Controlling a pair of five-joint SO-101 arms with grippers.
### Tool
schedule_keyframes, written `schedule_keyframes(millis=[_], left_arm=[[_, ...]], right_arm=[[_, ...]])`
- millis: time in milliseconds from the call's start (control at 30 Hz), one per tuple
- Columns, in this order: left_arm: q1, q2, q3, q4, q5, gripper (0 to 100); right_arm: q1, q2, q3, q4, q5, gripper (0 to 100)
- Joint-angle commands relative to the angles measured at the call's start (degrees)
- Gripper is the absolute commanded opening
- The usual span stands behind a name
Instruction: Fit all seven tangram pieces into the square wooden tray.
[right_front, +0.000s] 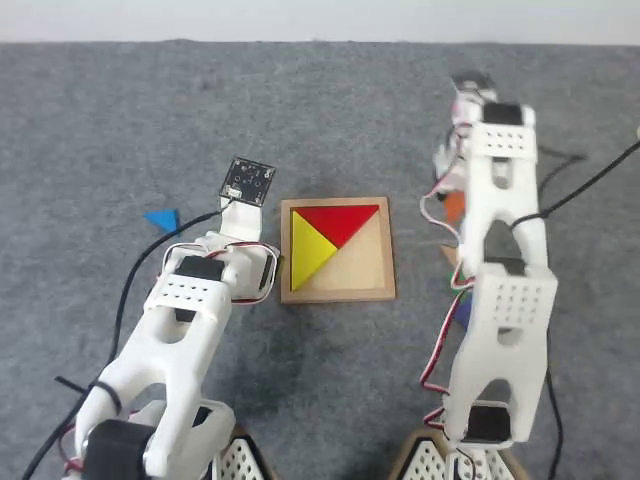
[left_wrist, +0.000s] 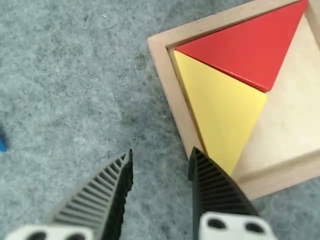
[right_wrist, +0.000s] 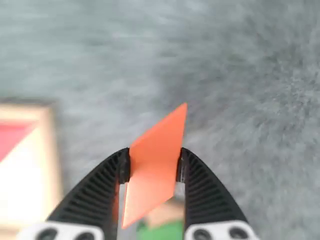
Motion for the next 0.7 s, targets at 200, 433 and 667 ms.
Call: schedule_keyframes(millis=[200,433,667], left_arm=[[2.2,-2.1,1.0,-2.3,-0.2,18],[2.1,-2.1,1.4,-2.3,-0.3,18],[2.2,-2.1,1.5,-2.5,-0.2,18]], right_arm=[[-14.1,-22.5,15.6,5.3,-3.5,0.8],[-23.6,-42.9,48.4,-18.8,-7.5,0.7],[-20.6,-45.3,71.2,-40.4,-14.9,0.7]])
